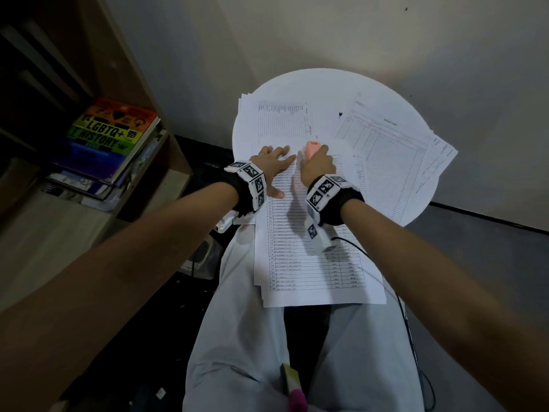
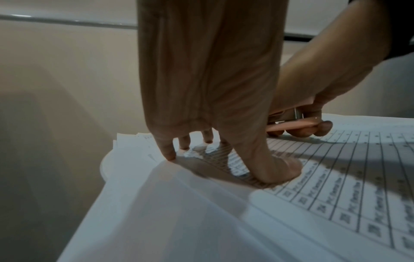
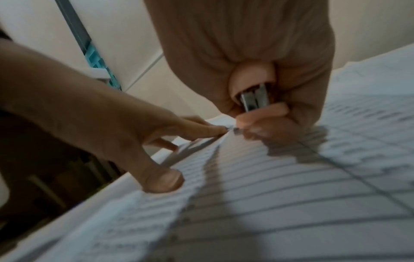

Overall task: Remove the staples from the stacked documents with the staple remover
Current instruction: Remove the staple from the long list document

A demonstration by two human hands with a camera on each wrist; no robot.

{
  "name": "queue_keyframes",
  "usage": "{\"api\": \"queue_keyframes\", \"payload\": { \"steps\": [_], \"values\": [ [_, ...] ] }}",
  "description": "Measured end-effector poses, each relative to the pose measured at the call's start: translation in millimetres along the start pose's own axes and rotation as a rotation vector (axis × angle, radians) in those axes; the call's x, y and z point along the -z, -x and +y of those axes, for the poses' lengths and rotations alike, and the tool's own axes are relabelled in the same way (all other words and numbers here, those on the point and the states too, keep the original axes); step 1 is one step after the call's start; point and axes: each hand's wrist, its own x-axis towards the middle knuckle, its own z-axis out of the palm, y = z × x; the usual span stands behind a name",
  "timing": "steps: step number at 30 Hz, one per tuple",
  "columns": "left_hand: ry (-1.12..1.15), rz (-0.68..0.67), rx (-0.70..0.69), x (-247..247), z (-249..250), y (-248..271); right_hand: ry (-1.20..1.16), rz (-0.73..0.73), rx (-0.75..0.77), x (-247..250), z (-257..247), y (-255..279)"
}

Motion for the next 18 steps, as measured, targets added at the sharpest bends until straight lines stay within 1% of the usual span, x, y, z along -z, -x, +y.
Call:
{"api": "queue_keyframes", "payload": {
  "steps": [2,5,6,8,11,12,14,18],
  "values": [
    [-0.006,0.0,0.007,1.8,0.9,0.7,0.051,0.018,0.028,-2.0,-0.2,4.2],
    [-0.011,0.009,0.013,3.3,2.1,1.7,0.248,0.066,0.172,-3.7,7.1,4.8],
    [-0.017,0.011,0.011,3.0,2.0,1.1,0.275,0.069,0.204,-2.9,8.3,4.4],
    [-0.023,0.01,0.008,3.7,2.7,1.1,0.216,0.054,0.172,-0.5,5.3,2.6],
    [-0.043,-0.002,0.014,4.9,2.5,0.0,-0.005,0.004,0.022,3.0,-7.5,-1.6],
    [-0.05,-0.003,0.018,6.9,3.5,0.8,-0.028,0.007,0.004,2.2,-9.4,-2.3],
    [-0.057,-0.009,0.024,9.6,5.0,2.1,0.011,0.041,0.021,-0.1,-9.1,-0.1],
    [-0.066,-0.012,0.029,13.6,5.2,3.9,0.18,0.09,0.109,-6.5,-0.4,0.8]
  ]
}}
